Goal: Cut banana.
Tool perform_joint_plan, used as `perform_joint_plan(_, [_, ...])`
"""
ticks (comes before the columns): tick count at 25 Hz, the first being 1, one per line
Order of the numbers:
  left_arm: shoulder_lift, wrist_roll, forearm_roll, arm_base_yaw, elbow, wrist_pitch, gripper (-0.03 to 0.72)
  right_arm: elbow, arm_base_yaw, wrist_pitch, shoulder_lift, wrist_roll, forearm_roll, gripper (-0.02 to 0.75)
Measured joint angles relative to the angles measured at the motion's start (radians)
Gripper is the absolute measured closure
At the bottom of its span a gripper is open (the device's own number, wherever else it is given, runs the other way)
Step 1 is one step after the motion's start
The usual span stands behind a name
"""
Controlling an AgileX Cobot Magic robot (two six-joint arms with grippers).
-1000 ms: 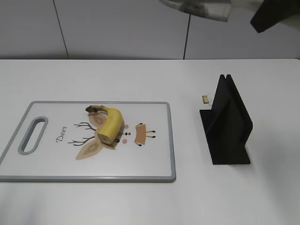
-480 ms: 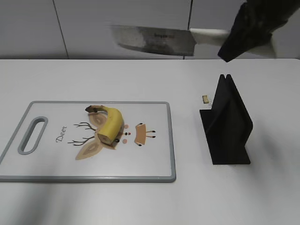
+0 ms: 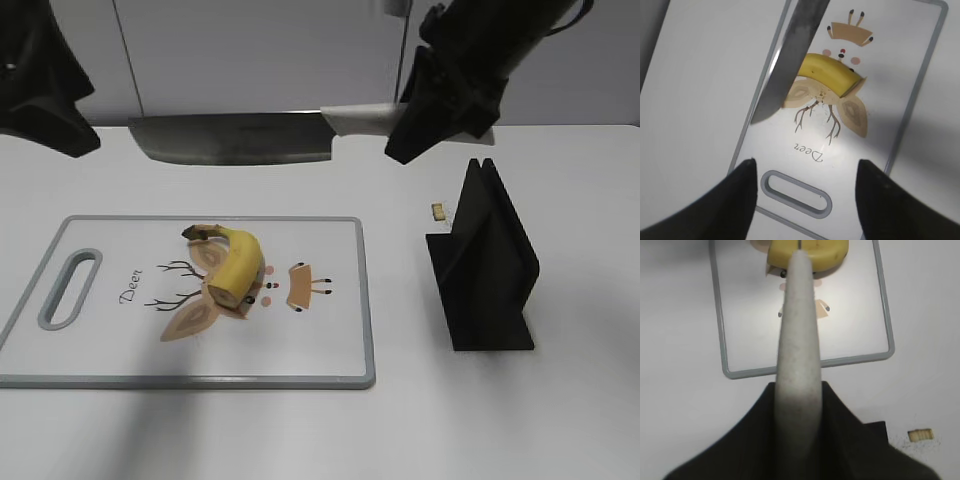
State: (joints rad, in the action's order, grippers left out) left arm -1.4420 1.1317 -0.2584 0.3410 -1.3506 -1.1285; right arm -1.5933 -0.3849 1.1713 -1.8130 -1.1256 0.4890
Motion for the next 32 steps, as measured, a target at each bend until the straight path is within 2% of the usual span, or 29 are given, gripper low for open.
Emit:
perform_joint_plan(5, [-0.051,0.004,0.032,0.015,-0.001,0.024,0.098,-0.064,-0.040,0.032,-0.055,-0.019,0.018,0.566])
perform_joint_plan(12, [-0.098,0.004,0.055,0.015,-0.001,0.066,0.099,-0.073,-0.042,0.030,-0.085,-0.118,0.113,0.567])
perform_joint_plan(16, [-0.140,0.004,0.056,0.015,-0.001,0.069,0.136,-0.075,-0.042,0.027,-0.090,-0.125,0.119,0.567])
perform_joint_plan(18, [-0.153,0.004,0.059,0.015,-0.001,0.069,0.198,-0.075,-0.042,0.027,-0.095,-0.125,0.119,0.566])
perform_joint_plan(19, [-0.154,0.004,0.061,0.015,-0.001,0.069,0.252,-0.075,-0.042,0.027,-0.098,-0.125,0.119,0.566])
perform_joint_plan(23, [-0.154,0.006,0.063,0.015,-0.001,0.062,0.522,-0.075,-0.042,0.017,-0.108,-0.124,0.121,0.566])
perform_joint_plan(25, [-0.154,0.016,0.058,0.015,-0.001,0.047,0.624,-0.075,-0.042,0.011,-0.109,-0.141,0.112,0.566])
perform_joint_plan(27, [-0.154,0.021,0.051,0.016,-0.001,0.039,0.670,-0.075,-0.042,0.010,-0.109,-0.148,0.104,0.564])
perform_joint_plan(32, [-0.182,0.026,0.037,0.016,-0.001,0.043,0.688,-0.077,-0.044,0.019,-0.121,-0.074,0.071,0.560])
